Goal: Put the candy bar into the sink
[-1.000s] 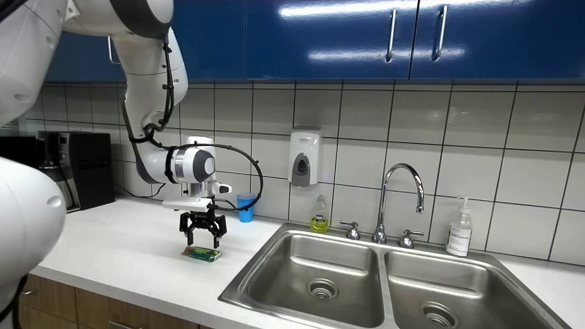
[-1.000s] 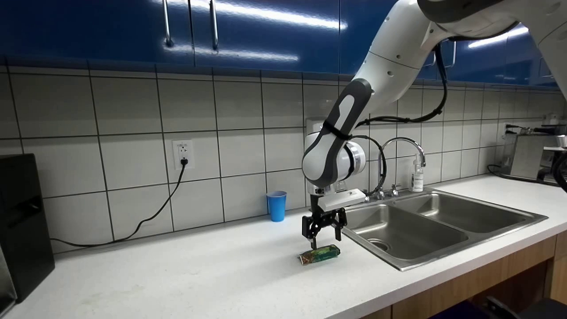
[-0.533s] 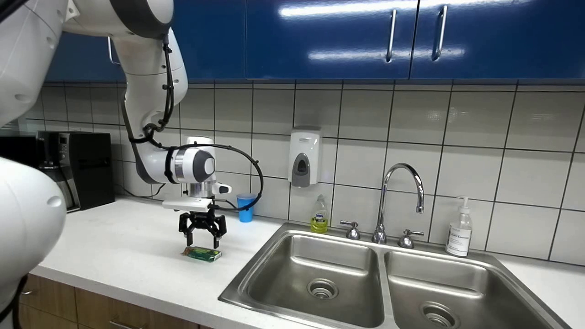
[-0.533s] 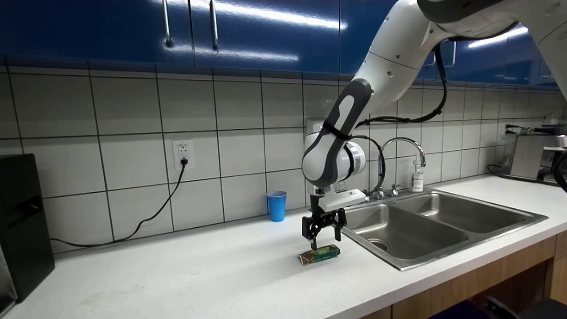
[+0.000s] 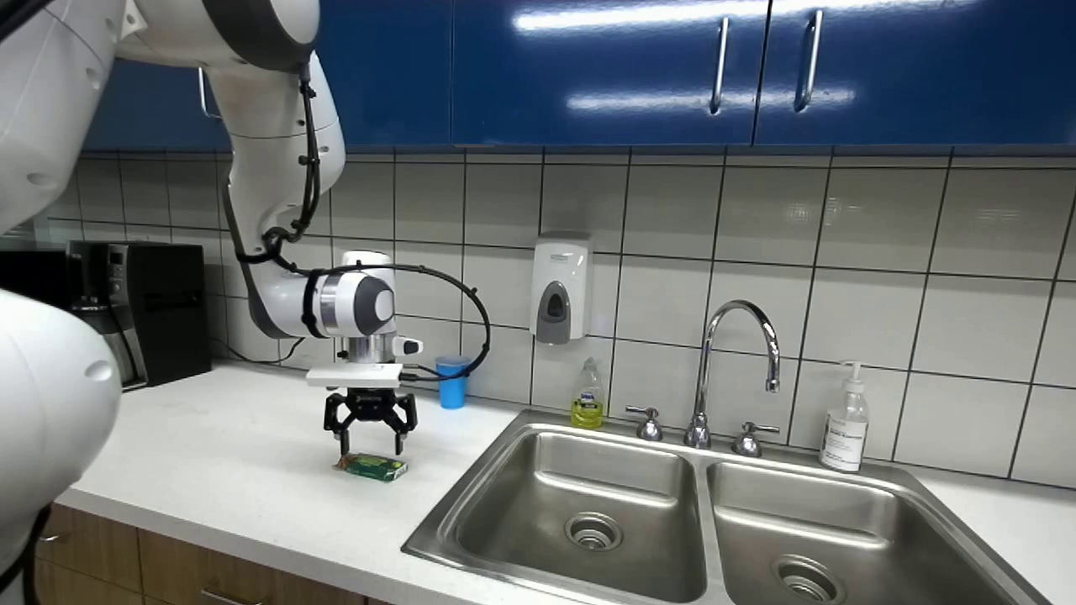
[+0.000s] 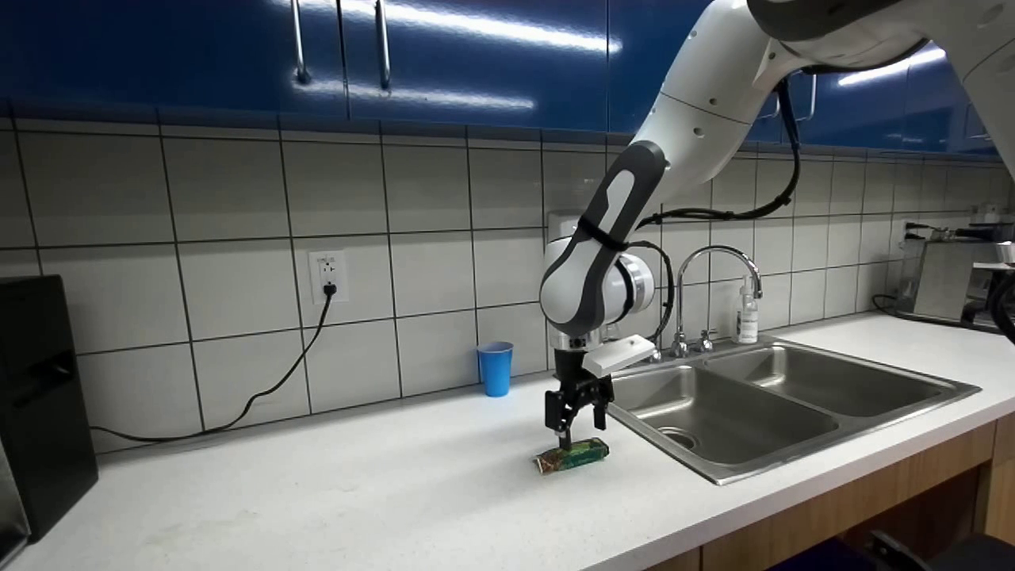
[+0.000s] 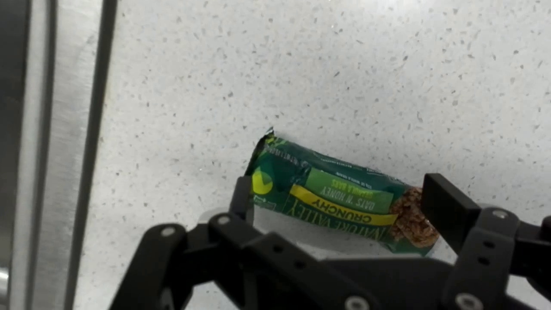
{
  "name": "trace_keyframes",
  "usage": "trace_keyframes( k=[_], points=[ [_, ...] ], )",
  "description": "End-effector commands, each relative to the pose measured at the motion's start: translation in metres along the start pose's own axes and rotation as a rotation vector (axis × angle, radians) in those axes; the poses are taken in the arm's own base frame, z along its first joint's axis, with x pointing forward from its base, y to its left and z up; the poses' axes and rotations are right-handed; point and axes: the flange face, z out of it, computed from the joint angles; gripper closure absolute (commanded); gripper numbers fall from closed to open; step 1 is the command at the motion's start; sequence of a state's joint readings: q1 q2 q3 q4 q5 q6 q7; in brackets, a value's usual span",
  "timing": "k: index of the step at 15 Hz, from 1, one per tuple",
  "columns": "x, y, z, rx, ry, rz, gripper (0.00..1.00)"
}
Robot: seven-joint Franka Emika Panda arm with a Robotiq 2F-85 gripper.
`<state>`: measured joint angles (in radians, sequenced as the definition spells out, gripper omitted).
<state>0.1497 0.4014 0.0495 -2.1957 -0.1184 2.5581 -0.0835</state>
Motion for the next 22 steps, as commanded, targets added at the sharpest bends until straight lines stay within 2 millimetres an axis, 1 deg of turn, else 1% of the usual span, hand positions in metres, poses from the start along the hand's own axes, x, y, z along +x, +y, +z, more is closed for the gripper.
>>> trace_keyframes(
  k=[1,9,17,22],
  points=[
    [-0.003,-0.001,-0.008,0.010,0.006,-0.196,0.00],
    [-0.007,-0.005,-0.011,0.051,0.001,-0.614,0.00],
    [-0.014,-0.004,-0.009,0.053,-0.084,-1.000,0.00],
    [-0.012,-0.003,-0.009,0.004,-0.118,-1.157,0.00]
  ],
)
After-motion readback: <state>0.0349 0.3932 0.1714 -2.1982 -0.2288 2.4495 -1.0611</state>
